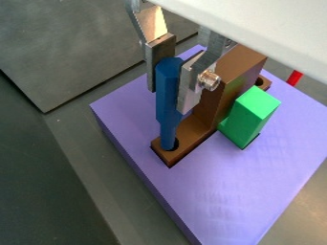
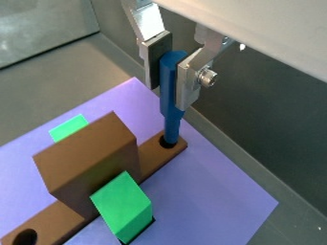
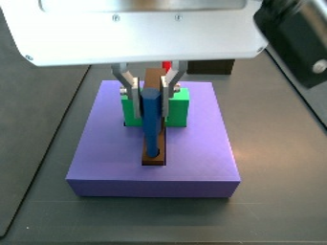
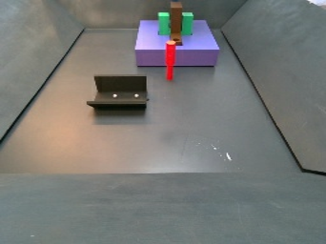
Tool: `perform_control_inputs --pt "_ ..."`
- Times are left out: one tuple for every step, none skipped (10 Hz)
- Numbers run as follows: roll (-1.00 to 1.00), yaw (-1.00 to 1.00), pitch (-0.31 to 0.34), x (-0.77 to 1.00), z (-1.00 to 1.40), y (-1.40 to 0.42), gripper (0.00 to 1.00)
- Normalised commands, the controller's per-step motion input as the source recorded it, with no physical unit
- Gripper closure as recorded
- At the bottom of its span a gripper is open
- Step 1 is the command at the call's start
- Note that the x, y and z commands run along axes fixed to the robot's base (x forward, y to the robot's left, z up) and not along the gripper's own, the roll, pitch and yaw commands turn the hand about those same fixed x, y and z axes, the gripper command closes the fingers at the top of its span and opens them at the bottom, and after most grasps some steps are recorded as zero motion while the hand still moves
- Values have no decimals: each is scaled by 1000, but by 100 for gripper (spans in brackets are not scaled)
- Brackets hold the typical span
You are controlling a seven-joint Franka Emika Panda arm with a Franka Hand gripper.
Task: Pick up the blue object. Move up. Place the blue object on the fixture. Regrasp the blue object. Move to above the board. Insert the blue object.
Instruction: Insert the blue object.
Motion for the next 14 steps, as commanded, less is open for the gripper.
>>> perform_control_inputs --pt "20 0 0 -126 -154 9 100" --pt "29 0 0 0 -169 0 100" --pt "36 0 0 177 -191 0 100" --pt "44 14 3 360 -249 0 100" --pt "66 17 6 297 -237 0 100" --pt "66 0 0 117 -214 11 100" --pt "71 0 0 29 -234 0 100" --pt "181 0 0 26 -263 0 100" --pt "290 0 10 0 -251 0 100" --pt "296 0 0 0 -297 0 100" --pt "239 0 0 63 -289 -77 100" --pt "197 0 0 120 -283 -114 100" --pt "179 0 0 151 -294 -100 100" --pt "179 0 0 106 -349 -60 100"
